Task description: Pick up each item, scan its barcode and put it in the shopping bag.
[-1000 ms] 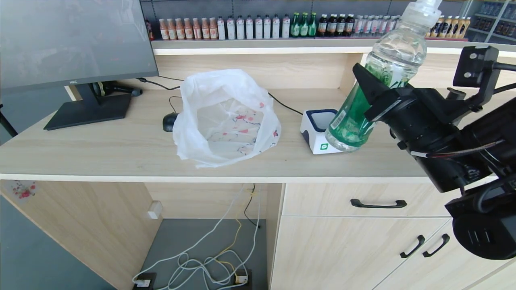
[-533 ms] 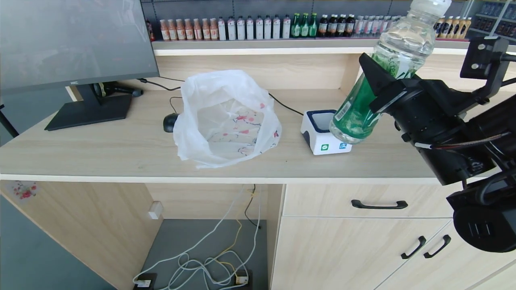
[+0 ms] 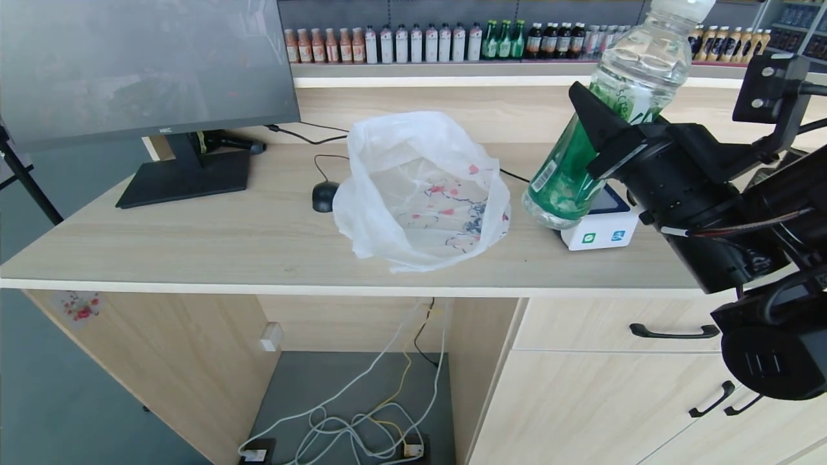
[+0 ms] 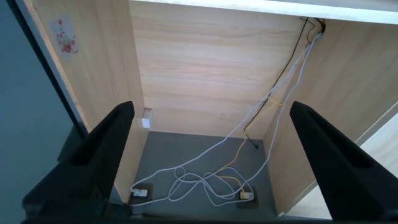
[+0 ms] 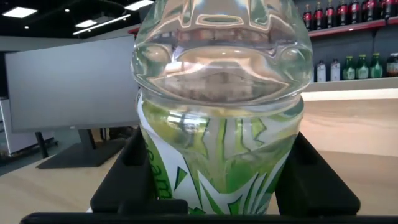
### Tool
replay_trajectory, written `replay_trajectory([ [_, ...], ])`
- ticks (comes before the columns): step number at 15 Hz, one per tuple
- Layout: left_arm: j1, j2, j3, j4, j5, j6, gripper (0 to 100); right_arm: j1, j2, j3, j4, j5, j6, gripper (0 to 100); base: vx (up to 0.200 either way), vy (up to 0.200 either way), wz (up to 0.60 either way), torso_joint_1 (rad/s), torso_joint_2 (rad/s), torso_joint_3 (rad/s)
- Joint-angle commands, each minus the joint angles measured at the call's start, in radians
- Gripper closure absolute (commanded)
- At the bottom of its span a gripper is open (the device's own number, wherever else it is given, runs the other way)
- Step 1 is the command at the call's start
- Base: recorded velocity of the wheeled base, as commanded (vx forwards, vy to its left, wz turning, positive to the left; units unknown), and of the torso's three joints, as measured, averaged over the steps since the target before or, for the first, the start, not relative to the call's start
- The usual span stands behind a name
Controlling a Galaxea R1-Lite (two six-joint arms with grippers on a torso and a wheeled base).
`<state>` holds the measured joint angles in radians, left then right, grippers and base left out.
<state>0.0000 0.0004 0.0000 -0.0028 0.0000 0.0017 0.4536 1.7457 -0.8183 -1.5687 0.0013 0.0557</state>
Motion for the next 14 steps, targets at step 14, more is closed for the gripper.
replay_trajectory([
  [14, 0.000, 0.000, 0.000, 0.000, 0.000, 0.004, 0, -0.001, 0.061, -0.022, -0.002, 0.108, -0.017, 100, 0.000, 0.043, 0.00, 0.000, 0.00, 0.000],
])
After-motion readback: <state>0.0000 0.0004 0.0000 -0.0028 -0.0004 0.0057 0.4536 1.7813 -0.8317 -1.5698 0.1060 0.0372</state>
